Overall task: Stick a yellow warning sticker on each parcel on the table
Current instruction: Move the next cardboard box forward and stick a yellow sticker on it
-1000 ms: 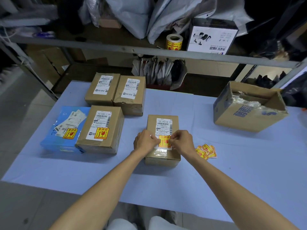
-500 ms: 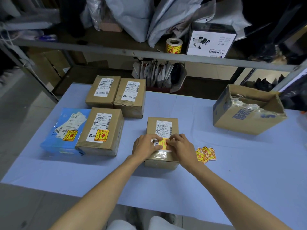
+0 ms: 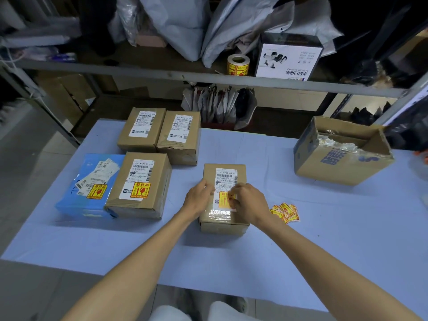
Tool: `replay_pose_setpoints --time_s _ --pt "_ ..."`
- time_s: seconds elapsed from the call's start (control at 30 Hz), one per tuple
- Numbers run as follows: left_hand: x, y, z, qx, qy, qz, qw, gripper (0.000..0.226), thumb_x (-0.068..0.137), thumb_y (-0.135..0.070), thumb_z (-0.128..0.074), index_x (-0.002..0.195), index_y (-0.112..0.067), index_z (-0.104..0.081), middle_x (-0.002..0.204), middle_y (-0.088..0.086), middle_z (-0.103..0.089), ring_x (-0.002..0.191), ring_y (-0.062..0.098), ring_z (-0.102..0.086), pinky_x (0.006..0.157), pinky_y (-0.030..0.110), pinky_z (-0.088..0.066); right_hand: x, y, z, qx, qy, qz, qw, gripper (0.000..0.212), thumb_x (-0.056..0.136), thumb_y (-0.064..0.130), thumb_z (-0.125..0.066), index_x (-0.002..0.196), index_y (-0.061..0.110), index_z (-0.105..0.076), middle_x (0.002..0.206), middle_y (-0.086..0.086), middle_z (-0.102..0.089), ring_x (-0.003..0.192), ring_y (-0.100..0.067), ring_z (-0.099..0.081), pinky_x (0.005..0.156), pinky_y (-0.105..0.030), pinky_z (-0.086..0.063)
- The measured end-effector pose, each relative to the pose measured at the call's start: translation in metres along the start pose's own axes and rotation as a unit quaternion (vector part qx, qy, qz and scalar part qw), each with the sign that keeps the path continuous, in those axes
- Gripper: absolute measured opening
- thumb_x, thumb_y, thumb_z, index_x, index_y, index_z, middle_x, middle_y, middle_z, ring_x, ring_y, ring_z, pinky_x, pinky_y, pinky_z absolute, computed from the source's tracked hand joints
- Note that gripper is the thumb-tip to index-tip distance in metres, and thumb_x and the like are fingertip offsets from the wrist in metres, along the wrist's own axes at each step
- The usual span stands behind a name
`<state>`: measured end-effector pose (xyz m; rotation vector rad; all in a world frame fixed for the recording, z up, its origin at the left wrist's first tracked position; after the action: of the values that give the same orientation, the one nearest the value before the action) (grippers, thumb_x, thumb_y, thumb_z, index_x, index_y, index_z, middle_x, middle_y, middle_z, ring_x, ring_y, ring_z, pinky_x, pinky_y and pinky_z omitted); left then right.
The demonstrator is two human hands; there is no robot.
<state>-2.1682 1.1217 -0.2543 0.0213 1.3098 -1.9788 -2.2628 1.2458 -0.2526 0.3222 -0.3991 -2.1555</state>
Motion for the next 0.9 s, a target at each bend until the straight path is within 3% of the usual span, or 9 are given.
replay_pose_setpoints --time_s 0.07,0.17,0.27,0.4,0.6,0.7,0.83,0.9 --pt "0.005 -0.015 0.004 -0.028 0.027 -0.009 0.999 0.019 0.096 -0.016 -0.036 0.099 -0.014 -0.055 0.115 0.007 -0.06 0.105 0.023 -0.056 0.087 0.035 -0.043 0.007 0.005 0.011 0.082 -0.017 -0.02 0.996 0.032 0.091 0.016 -0.059 0.122 0.017 -0.065 0.118 -0.001 -0.066 0.104 -0.02 -0.062 0.088 -0.035 -0.05" --pt "0.013 -0.04 0.013 -0.053 0.038 -0.052 0.997 0.02 0.092 -0.006 -0.05 0.111 -0.012 -0.053 0.116 0.012 -0.06 0.109 0.028 -0.059 0.098 0.045 -0.048 0.017 0.021 0.037 0.21 -0.081 -0.012 0.974 0.03 0.089 0.018 -0.065 0.119 0.021 -0.066 0.099 0.002 -0.069 0.082 -0.01 -0.066 0.078 -0.029 -0.054" --pt "0.013 -0.067 0.032 -0.161 -0.011 -0.086 0.983 0.024 0.082 0.0 -0.069 0.096 -0.011 -0.054 0.09 0.009 -0.061 0.087 0.027 -0.064 0.086 0.045 -0.057 0.027 0.033 0.066 0.275 -0.149 0.006 0.95 0.027 0.087 0.018 -0.07 0.114 0.012 -0.068 0.089 -0.004 -0.072 0.077 -0.011 -0.068 0.071 -0.02 -0.055" --pt "0.006 -0.097 0.046 -0.209 -0.028 -0.14 0.967 0.014 0.079 0.009 -0.07 0.083 -0.002 -0.062 0.077 0.011 -0.064 0.067 0.016 -0.065 0.065 0.02 -0.058 0.034 0.034 0.096 0.293 -0.199 0.0 0.935 0.021 0.084 0.018 -0.073 0.102 0.008 -0.074 0.091 -0.006 -0.073 0.076 -0.013 -0.069 0.07 -0.025 -0.058" --pt "0.002 -0.114 0.05 -0.223 -0.001 -0.172 0.959 0.021 0.083 0.005 -0.065 0.104 0.007 -0.067 0.09 0.01 -0.07 0.078 0.011 -0.067 0.08 0.02 -0.057 0.031 0.034 0.116 0.27 -0.222 0.004 0.937 0.02 0.087 0.024 -0.069 0.099 0.01 -0.077 0.085 -0.005 -0.07 0.071 -0.006 -0.063 0.061 -0.012 -0.05" --pt "0.001 -0.115 0.05 -0.235 -0.026 -0.152 0.96 0.017 0.087 0.0 -0.064 0.101 0.008 -0.066 0.083 0.014 -0.069 0.072 0.014 -0.067 0.068 0.017 -0.057 0.031 0.035 0.118 0.326 -0.203 -0.007 0.923 0.014 0.085 0.016 -0.071 0.096 0.009 -0.077 0.077 -0.003 -0.073 0.068 -0.009 -0.069 0.067 -0.02 -0.057" --pt "0.001 -0.115 0.052 -0.179 -0.082 -0.15 0.969 0.008 0.083 -0.018 -0.072 0.089 -0.014 -0.067 0.075 0.007 -0.071 0.066 0.011 -0.065 0.059 0.018 -0.05 0.033 0.035 0.114 0.381 -0.194 -0.03 0.903 0.01 0.087 0.009 -0.068 0.092 0.007 -0.076 0.07 -0.001 -0.072 0.064 -0.01 -0.07 0.066 -0.022 -0.059" --pt "0.001 -0.118 0.053 -0.159 -0.088 -0.161 0.97 0.005 0.083 -0.017 -0.073 0.082 -0.017 -0.068 0.071 0.005 -0.068 0.065 0.012 -0.062 0.059 0.02 -0.05 0.032 0.035 0.112 0.397 -0.194 -0.038 0.896 0.008 0.087 0.008 -0.068 0.093 0.005 -0.073 0.07 -0.003 -0.072 0.062 -0.011 -0.071 0.065 -0.023 -0.059"
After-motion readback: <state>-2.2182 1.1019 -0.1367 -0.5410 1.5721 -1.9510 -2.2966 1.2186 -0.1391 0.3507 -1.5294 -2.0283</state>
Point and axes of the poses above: each hand's wrist, its own x-axis towards the middle knuckle, its own z-axis out of the back of the hand, y = z × x, the point moved 4 cm from there along x, towards the middle knuckle
